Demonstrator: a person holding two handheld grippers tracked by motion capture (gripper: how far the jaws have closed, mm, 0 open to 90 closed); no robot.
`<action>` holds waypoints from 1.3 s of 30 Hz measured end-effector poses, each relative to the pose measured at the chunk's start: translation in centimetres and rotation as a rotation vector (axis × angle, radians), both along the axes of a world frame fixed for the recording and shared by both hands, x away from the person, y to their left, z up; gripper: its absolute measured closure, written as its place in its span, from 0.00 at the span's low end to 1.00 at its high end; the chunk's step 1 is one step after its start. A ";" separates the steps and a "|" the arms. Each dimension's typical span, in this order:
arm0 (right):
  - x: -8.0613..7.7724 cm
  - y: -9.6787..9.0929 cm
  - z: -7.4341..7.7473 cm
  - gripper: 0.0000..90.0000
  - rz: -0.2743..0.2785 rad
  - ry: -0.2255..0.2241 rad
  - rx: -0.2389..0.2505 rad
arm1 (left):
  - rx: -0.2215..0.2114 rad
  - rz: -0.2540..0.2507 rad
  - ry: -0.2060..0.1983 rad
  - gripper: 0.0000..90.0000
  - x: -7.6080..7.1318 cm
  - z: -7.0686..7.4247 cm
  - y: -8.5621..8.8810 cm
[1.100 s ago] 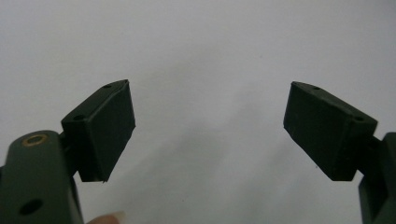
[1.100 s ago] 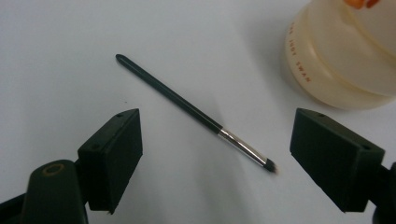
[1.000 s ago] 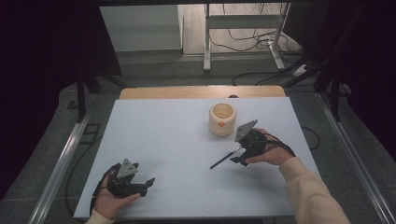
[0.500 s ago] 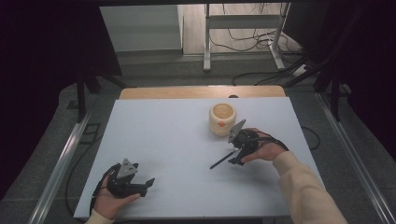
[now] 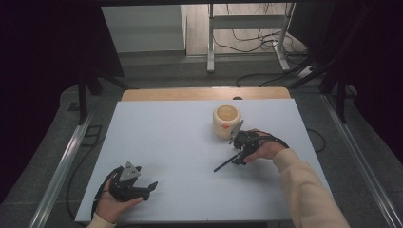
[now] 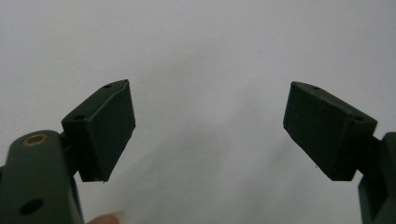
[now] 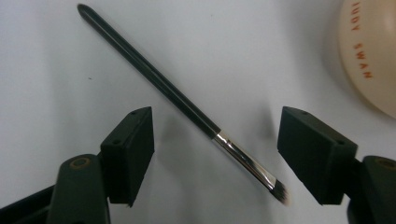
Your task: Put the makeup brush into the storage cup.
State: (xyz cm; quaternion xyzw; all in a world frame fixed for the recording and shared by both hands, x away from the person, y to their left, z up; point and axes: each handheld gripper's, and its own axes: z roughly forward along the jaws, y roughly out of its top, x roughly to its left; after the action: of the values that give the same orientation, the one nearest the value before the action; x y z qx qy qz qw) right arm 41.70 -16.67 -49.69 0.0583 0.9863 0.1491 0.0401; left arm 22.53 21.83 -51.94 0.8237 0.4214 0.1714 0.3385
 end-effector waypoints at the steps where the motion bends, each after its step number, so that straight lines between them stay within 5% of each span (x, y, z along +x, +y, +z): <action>1: 0.1 0.1 -0.1 0.33 0.000 0.000 -0.014 | -0.002 0.001 0.000 0.19 0.0 0.0 0.0; 10: 0.7 0.4 -0.2 0.42 0.025 0.040 -0.023 | 0.000 -0.004 0.003 0.19 0.0 -0.1 -0.1; 27: 0.4 1.1 0.2 0.92 0.093 0.071 -0.057 | 0.003 -0.002 -0.001 0.19 0.0 -0.1 0.0; 39: -0.1 1.2 0.8 0.93 0.085 0.035 -0.064 | 0.001 0.005 -0.002 0.19 0.0 0.0 0.2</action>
State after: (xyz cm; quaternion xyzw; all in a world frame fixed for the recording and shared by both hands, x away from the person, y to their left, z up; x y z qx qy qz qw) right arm 41.63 -15.44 -48.93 0.0175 0.9927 0.1178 0.0182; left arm 22.49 22.07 -51.99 0.8226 0.4229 0.1736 0.3381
